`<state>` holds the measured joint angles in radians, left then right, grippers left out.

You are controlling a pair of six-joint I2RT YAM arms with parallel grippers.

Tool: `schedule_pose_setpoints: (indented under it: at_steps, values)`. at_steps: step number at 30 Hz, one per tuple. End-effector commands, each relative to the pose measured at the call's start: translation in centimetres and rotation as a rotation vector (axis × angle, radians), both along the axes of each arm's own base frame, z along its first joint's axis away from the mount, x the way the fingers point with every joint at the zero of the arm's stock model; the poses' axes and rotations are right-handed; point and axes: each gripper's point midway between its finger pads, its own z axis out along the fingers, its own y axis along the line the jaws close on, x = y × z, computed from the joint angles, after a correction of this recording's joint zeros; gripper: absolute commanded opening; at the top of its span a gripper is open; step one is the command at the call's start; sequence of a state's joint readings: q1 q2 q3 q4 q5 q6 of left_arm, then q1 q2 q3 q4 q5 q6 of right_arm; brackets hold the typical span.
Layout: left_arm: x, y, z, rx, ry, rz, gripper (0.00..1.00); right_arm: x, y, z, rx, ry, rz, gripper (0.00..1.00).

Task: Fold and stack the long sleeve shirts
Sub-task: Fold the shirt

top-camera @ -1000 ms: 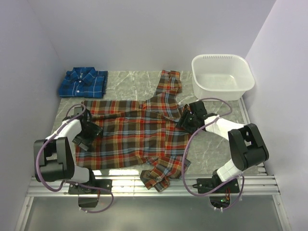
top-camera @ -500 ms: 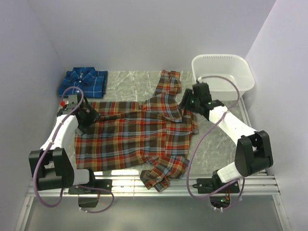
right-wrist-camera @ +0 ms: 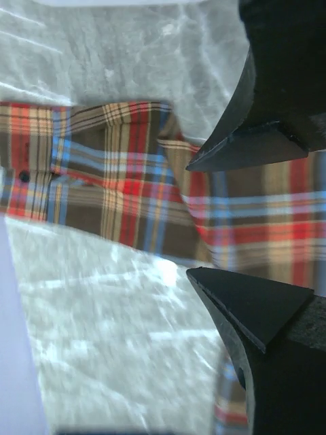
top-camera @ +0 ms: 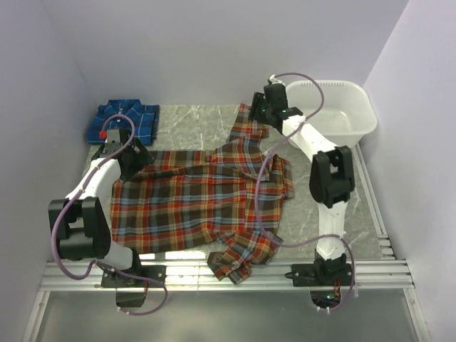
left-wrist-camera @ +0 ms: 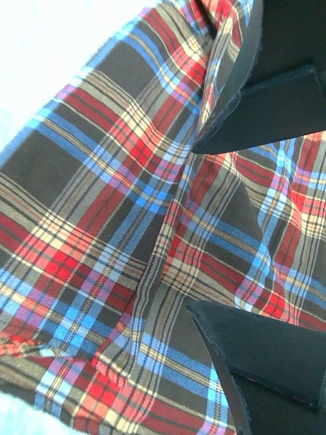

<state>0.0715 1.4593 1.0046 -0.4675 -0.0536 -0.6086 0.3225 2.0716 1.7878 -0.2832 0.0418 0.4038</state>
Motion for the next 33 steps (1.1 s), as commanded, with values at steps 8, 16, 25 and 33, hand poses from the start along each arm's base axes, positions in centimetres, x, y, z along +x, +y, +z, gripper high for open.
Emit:
schedule_pose_setpoints:
  at_steps: [8, 16, 25, 33]
  values:
    - [1.3, -0.8, 0.3, -0.005, -0.022, -0.061, 0.94, 2.9, -1.2, -6.2, -0.01, 0.124, -0.22, 0.64]
    - [1.1, -0.9, 0.0, -0.011, -0.011, -0.062, 0.94, 2.9, -0.2, -10.1, 0.045, 0.182, -0.244, 0.62]
    - [1.0, -1.0, -0.1, -0.016, -0.01, -0.063, 0.94, 2.7, 0.0, -9.4, 0.05, 0.15, -0.2, 0.17]
    - [1.0, -1.0, 0.1, -0.019, -0.018, -0.06, 0.94, -0.4, 2.2, -0.1, 0.051, -0.065, 0.013, 0.0]
